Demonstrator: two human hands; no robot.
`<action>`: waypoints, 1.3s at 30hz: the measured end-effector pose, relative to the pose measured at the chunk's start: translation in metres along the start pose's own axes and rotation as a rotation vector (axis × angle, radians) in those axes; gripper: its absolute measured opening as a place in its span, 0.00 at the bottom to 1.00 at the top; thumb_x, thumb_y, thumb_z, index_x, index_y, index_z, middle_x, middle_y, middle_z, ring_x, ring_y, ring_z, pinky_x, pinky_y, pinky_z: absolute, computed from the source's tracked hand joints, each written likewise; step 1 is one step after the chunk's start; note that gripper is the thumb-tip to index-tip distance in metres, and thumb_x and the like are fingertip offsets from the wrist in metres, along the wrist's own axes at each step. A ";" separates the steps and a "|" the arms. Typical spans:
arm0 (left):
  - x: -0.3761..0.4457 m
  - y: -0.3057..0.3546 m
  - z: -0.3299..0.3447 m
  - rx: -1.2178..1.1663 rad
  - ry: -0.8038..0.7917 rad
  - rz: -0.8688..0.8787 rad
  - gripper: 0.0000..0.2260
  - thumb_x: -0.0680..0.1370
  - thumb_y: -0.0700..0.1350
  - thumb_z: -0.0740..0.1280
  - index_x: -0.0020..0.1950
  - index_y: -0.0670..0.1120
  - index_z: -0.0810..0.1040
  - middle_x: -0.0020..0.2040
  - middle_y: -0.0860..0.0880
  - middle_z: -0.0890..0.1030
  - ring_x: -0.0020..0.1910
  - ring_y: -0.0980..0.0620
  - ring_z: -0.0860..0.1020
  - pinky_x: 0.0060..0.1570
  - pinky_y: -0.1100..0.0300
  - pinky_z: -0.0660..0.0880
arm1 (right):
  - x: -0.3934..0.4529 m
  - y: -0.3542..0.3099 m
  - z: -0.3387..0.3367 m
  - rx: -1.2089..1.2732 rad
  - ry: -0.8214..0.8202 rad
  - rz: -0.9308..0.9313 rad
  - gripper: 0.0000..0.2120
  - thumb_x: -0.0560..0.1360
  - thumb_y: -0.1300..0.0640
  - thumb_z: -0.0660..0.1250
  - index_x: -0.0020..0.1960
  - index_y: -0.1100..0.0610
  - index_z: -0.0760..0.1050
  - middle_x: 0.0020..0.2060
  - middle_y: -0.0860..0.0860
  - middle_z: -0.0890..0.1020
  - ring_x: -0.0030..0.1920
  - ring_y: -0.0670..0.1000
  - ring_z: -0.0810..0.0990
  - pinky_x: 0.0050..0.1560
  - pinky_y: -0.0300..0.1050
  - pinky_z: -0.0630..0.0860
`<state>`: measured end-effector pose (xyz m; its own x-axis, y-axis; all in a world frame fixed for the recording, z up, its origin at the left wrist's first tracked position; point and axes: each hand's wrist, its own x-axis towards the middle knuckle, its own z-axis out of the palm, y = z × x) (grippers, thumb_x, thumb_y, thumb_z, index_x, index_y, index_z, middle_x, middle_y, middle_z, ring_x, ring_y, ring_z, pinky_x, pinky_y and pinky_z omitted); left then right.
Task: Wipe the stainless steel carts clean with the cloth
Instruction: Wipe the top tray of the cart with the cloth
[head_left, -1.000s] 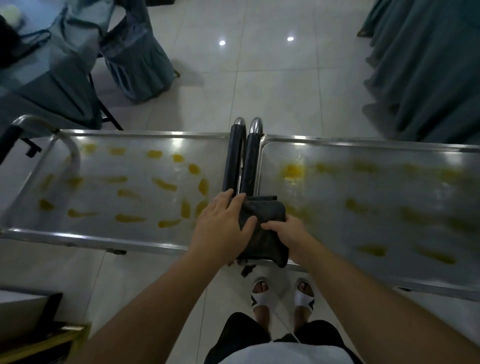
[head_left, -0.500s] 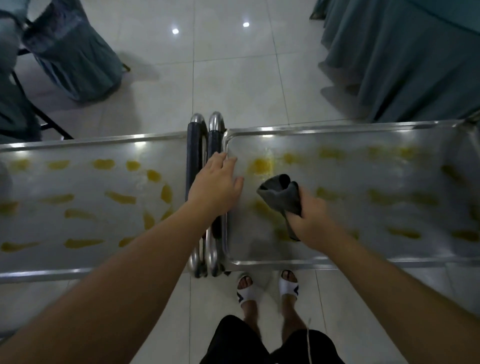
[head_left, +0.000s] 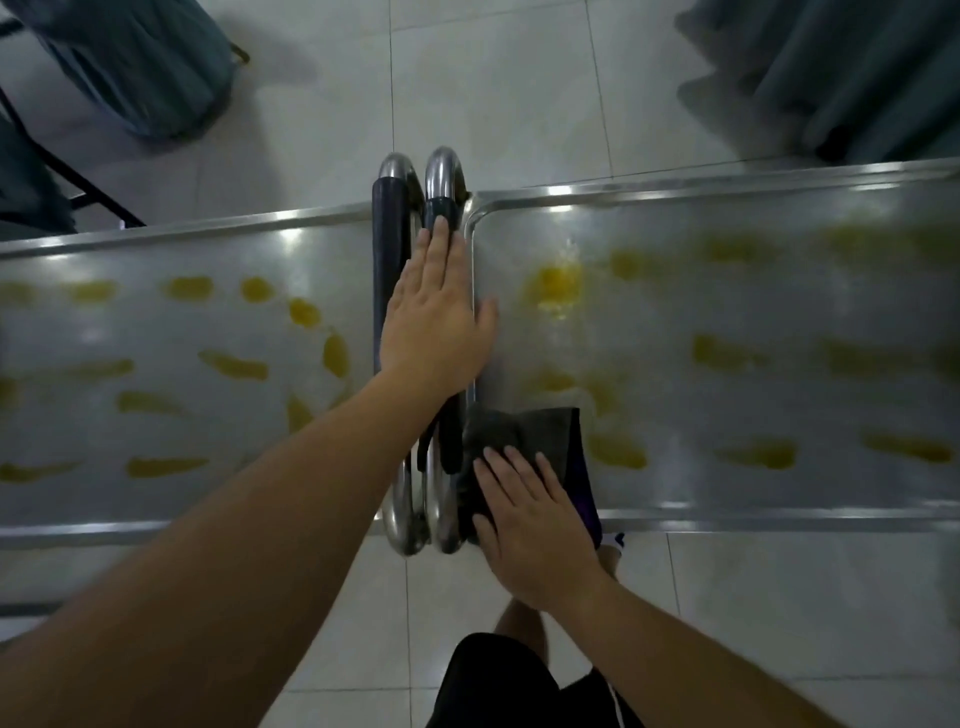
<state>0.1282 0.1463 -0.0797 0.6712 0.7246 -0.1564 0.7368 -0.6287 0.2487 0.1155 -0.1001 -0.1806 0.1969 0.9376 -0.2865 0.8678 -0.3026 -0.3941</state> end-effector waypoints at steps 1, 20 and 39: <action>0.000 0.002 0.003 -0.003 0.014 -0.015 0.34 0.86 0.60 0.51 0.87 0.45 0.44 0.87 0.47 0.41 0.85 0.51 0.38 0.82 0.54 0.36 | 0.010 0.000 0.002 0.004 0.034 0.010 0.28 0.87 0.42 0.47 0.83 0.53 0.57 0.83 0.51 0.60 0.84 0.53 0.51 0.82 0.61 0.52; -0.004 0.009 0.015 0.093 0.093 -0.041 0.31 0.88 0.54 0.47 0.87 0.41 0.45 0.87 0.45 0.41 0.86 0.50 0.39 0.83 0.54 0.39 | 0.283 0.099 -0.107 -0.126 0.097 0.086 0.32 0.84 0.38 0.44 0.85 0.46 0.48 0.85 0.48 0.49 0.84 0.54 0.43 0.81 0.64 0.42; -0.002 0.013 0.009 0.031 0.048 -0.044 0.32 0.87 0.53 0.50 0.87 0.41 0.43 0.87 0.44 0.40 0.85 0.49 0.37 0.84 0.52 0.40 | -0.019 0.105 0.002 -0.160 0.017 0.046 0.32 0.83 0.37 0.49 0.85 0.46 0.51 0.85 0.47 0.51 0.84 0.55 0.51 0.81 0.63 0.46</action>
<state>0.1375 0.1343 -0.0846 0.6342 0.7638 -0.1200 0.7679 -0.6041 0.2131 0.2022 -0.1506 -0.2185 0.2441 0.9266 -0.2859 0.9192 -0.3151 -0.2363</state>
